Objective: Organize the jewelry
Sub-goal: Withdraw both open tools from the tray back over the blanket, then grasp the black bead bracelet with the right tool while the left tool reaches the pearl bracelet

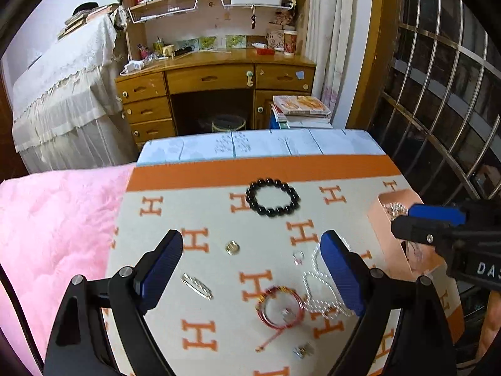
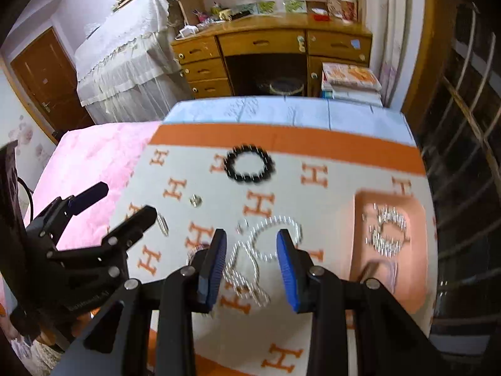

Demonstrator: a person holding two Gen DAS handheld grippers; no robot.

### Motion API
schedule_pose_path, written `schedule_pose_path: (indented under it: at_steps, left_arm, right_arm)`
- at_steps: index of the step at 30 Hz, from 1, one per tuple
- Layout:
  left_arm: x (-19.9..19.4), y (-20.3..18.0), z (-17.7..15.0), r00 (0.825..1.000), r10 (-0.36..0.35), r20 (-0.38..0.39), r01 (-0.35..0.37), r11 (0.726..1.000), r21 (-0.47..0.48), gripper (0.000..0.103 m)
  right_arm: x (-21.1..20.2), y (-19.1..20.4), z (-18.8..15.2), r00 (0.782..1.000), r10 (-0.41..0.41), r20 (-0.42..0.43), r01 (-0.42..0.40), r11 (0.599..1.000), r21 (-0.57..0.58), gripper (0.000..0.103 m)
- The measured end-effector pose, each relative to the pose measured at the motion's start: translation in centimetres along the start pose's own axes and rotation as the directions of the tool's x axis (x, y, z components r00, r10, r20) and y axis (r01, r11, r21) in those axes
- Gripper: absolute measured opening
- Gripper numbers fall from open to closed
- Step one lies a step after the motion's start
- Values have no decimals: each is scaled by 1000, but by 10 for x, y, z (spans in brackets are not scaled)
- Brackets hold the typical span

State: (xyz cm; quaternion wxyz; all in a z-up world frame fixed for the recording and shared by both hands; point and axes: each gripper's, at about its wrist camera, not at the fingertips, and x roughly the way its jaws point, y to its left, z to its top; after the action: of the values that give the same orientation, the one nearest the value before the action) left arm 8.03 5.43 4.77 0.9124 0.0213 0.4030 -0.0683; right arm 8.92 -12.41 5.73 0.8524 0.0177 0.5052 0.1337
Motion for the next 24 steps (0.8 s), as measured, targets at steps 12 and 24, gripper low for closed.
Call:
schedule_pose_path:
  at_steps: [12, 24]
  left_arm:
    - [57, 59, 57, 997, 72, -40, -74, 997, -33, 88]
    - [155, 59, 29, 977, -12, -213, 2, 999, -48, 88]
  right_arm:
    - [60, -3, 76, 996, -27, -82, 29, 999, 17, 34]
    - [190, -21, 96, 961, -85, -262, 93, 995, 21, 33]
